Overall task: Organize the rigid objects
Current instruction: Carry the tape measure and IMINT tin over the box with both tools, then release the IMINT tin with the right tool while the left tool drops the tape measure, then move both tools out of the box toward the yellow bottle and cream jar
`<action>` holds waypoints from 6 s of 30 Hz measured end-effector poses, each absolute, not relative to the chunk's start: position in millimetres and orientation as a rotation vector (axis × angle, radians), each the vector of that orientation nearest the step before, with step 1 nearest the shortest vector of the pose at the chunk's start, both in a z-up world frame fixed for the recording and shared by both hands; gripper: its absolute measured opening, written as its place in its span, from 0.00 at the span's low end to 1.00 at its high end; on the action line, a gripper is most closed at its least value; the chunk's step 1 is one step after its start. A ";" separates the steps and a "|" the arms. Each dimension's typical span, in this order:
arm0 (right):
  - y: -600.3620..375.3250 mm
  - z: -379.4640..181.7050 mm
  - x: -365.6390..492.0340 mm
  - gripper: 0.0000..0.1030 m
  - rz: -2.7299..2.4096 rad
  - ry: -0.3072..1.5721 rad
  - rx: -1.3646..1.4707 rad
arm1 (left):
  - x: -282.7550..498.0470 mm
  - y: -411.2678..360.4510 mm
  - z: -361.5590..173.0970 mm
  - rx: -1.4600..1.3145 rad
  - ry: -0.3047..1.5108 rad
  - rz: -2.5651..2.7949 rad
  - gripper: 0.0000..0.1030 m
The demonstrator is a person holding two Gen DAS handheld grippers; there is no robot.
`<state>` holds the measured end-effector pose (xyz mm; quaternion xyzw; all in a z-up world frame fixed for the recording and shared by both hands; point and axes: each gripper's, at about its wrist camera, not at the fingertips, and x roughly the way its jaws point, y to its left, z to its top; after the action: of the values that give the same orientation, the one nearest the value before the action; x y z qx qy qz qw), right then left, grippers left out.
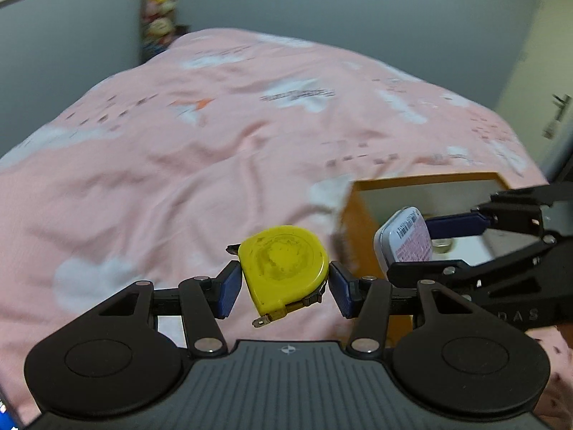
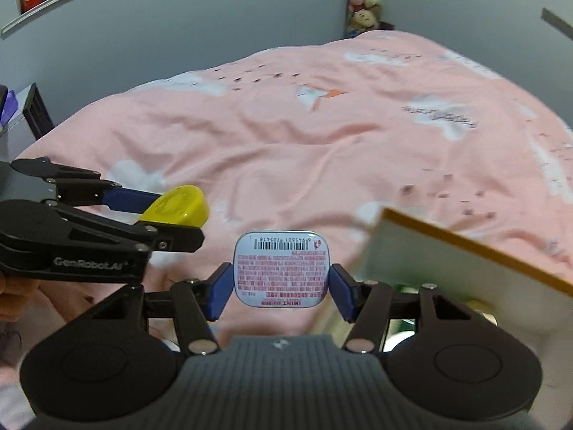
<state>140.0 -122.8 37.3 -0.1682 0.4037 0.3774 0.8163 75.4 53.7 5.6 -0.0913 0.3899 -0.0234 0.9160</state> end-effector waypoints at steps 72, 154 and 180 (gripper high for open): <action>-271.0 -49.7 214.0 0.72 0.617 1.104 -1.057 | 220.7 -159.3 -81.7 -0.251 1.175 -0.502 0.75; -119.0 -33.3 20.3 0.62 0.863 1.103 -0.362 | -1.9 48.2 -64.2 -0.139 1.116 -0.112 0.64; -59.2 -68.0 65.4 0.20 0.981 1.051 -0.572 | 23.6 66.5 -78.5 -0.155 1.206 -0.094 0.49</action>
<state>65.4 -59.2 -68.0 -0.2585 0.4746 0.4431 0.7153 23.6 66.5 -78.5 -0.0727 0.5663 -0.0443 0.8198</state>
